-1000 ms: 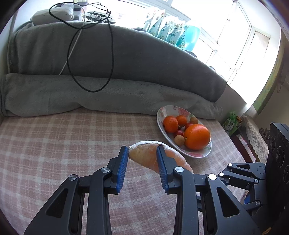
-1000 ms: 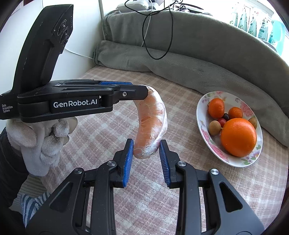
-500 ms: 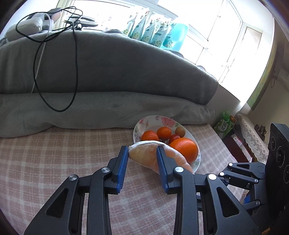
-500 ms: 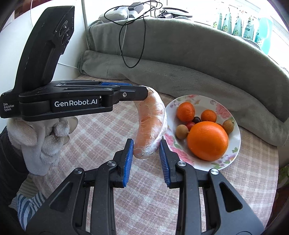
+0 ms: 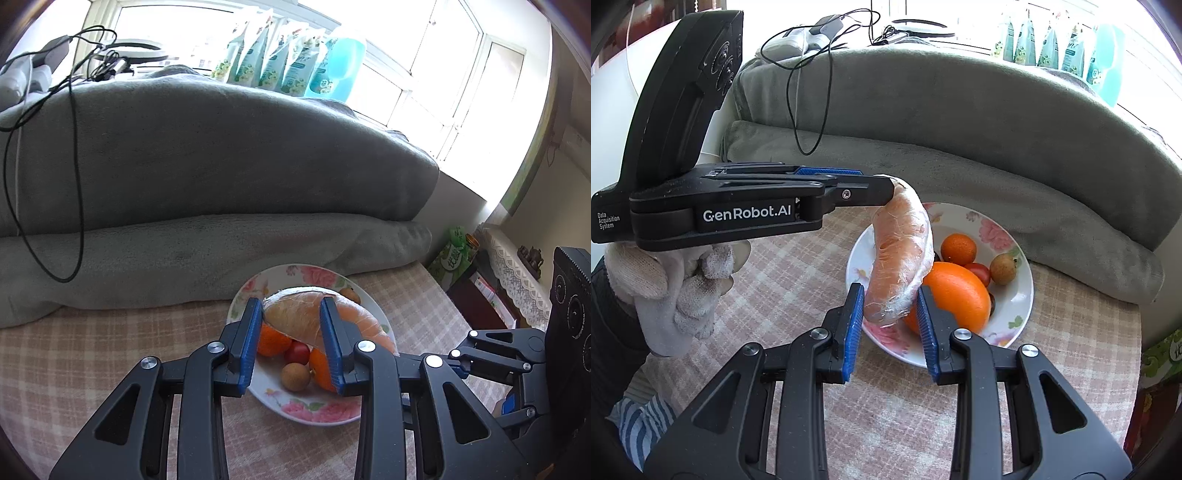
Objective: Organize fruits
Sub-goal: 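Lift and carry the wrapped orange segment over the bowl with the right gripper, then open the right gripper to lay the segment on top of the fruits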
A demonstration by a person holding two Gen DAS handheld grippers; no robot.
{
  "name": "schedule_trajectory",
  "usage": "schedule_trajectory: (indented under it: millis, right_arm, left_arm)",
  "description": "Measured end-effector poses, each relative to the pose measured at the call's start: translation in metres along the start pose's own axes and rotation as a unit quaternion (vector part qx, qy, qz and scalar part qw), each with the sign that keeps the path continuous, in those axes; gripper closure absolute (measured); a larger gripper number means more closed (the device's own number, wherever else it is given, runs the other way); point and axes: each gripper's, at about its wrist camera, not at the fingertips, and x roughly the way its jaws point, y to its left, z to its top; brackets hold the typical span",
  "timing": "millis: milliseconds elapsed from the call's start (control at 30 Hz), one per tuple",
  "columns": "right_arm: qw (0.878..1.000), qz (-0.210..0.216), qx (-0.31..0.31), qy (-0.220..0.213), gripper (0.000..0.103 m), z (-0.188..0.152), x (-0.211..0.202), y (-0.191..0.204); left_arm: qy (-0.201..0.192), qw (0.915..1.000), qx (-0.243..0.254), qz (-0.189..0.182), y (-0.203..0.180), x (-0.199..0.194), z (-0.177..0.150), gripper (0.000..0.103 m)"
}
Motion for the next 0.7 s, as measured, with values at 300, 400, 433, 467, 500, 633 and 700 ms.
schedule_trajectory:
  millis: [300,400,433,467,500,633,700]
  right_arm:
    - [1.000,0.002,0.011,-0.009,0.074,0.007,0.001,-0.024]
    - [0.999,0.010,0.032,-0.010,0.074,0.011,0.004,-0.034]
    - [0.999,0.005,0.034,-0.014,0.074,0.011,0.004,-0.037]
    - [0.999,0.006,0.038,-0.015,0.074,0.011,0.004,-0.040]
    - [0.999,0.011,0.044,-0.015,0.074,0.011,0.006,-0.043]
    - [0.998,-0.013,0.055,-0.016,0.074,0.008,0.010,-0.054]
    - [0.998,-0.016,0.064,-0.017,0.072,0.008,0.010,-0.061]
  left_arm:
    - [0.012,0.9998,0.015,-0.006,-0.011,0.025,0.011,0.081]
    - [0.019,0.9998,0.009,-0.006,-0.012,0.038,0.015,0.081]
    - [0.021,0.9998,0.005,-0.004,-0.011,0.041,0.016,0.081]
    - [0.022,0.9998,0.003,0.002,-0.009,0.044,0.017,0.081]
    - [0.022,0.9997,0.003,0.004,-0.008,0.046,0.017,0.081]
    - [0.027,0.9996,0.002,0.008,-0.003,0.048,0.017,0.081]
    - [0.026,0.9996,-0.003,0.009,-0.001,0.048,0.018,0.081]
